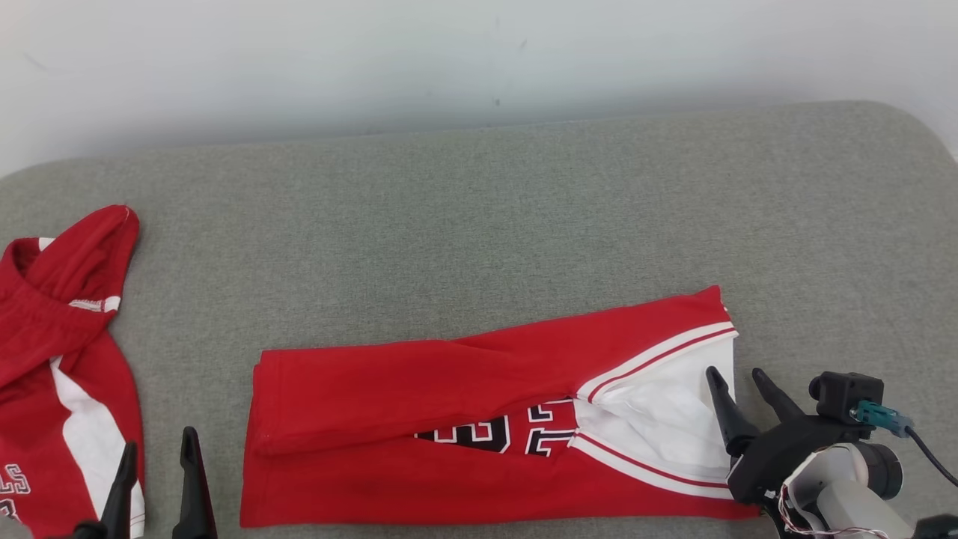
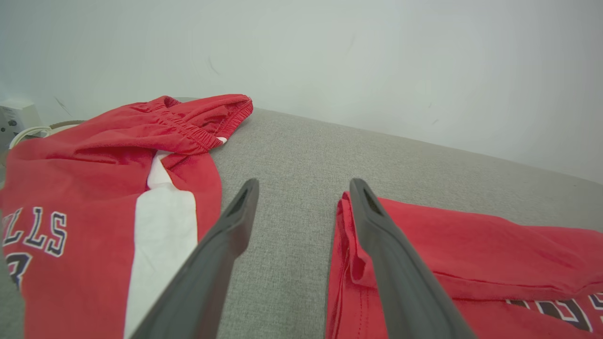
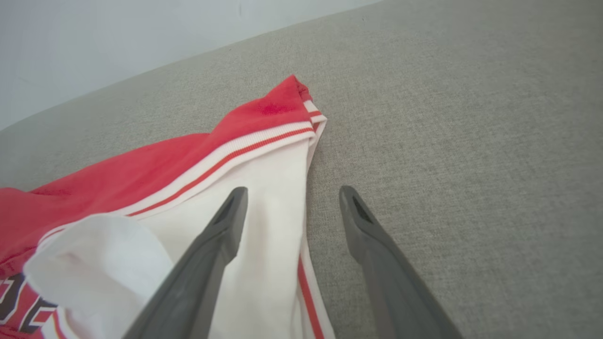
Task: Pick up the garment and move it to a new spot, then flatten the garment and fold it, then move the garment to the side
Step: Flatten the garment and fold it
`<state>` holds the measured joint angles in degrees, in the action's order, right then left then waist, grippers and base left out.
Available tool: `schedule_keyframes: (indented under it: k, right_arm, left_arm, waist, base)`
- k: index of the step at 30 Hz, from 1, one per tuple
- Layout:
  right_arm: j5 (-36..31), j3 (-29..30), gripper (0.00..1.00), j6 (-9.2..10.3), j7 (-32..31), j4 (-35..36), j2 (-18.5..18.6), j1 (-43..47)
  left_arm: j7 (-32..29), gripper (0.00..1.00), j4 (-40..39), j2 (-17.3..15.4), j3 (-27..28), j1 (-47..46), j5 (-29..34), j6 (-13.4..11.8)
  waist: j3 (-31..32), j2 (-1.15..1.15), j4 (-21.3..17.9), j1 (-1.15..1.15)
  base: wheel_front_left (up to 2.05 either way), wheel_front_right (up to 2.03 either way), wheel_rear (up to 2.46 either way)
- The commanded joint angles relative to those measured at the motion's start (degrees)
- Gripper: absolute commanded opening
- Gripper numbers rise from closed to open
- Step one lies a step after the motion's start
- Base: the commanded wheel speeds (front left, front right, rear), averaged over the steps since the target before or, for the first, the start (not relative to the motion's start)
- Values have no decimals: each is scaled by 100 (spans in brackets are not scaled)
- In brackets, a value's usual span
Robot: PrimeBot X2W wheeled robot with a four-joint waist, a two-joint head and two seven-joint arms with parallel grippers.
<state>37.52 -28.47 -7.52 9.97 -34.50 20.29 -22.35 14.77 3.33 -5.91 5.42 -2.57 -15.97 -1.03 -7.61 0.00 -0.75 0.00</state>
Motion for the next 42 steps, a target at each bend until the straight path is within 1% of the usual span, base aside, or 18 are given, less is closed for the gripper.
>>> schedule_keyframes:
  k: [1,5,10,11,12,13,14,23,28,33,40,42]
  right_arm:
    - [-34,27,100,5,-80,-135,-63,-94]
    - [-166,101,100,5,-238,-530,-180,-221]
    - [-121,47,100,4,-362,-710,-303,-242]
    - [-76,18,77,2,-394,-709,-332,-239]
    - [-33,-22,44,1,-423,-703,-360,-237]
    - [-17,-73,29,1,-463,-687,-374,-233]
    - [8,-110,0,1,-478,-673,-375,-230]
    - [212,-231,0,2,-430,-571,-246,-267]
    - [249,-135,0,4,-216,-555,-76,-372]
    - [186,52,0,5,-95,-650,168,-438]
    - [-59,422,0,5,-7,-801,625,-562]
    - [-118,508,0,5,-16,-780,703,-597]
  left_arm:
    - [44,100,9,28,42,22,32,37]
    - [44,100,39,96,87,-24,102,115]
    - [44,100,52,161,174,-62,165,187]
    - [44,100,51,171,198,-63,175,186]
    - [44,100,58,179,222,-69,188,202]
    - [44,100,64,187,241,-80,206,224]
    - [44,100,72,198,257,-93,214,235]
    - [45,100,137,247,355,-125,280,302]
    - [45,100,152,272,419,-97,323,338]
    - [45,100,167,283,466,-97,337,361]
    - [45,100,95,292,454,0,347,312]
    - [45,100,88,294,454,14,353,310]
  waist:
    - [-33,0,54,0]
    - [-76,0,139,0]
    - [-131,0,198,0]
    - [-142,0,200,0]
    - [-153,0,200,0]
    - [-163,0,201,0]
    - [-172,0,202,0]
    - [-157,0,176,0]
    - [-118,0,121,0]
    - [-85,0,46,0]
    - [-40,0,-69,0]
    - [-25,0,-105,0]
  base:
    - [0,0,0]
    - [0,0,0]
    - [0,0,0]
    - [0,0,0]
    - [0,0,0]
    - [0,0,0]
    - [0,0,0]
    - [0,0,0]
    - [0,0,0]
    - [0,0,0]
    - [0,0,0]
    - [0,0,0]
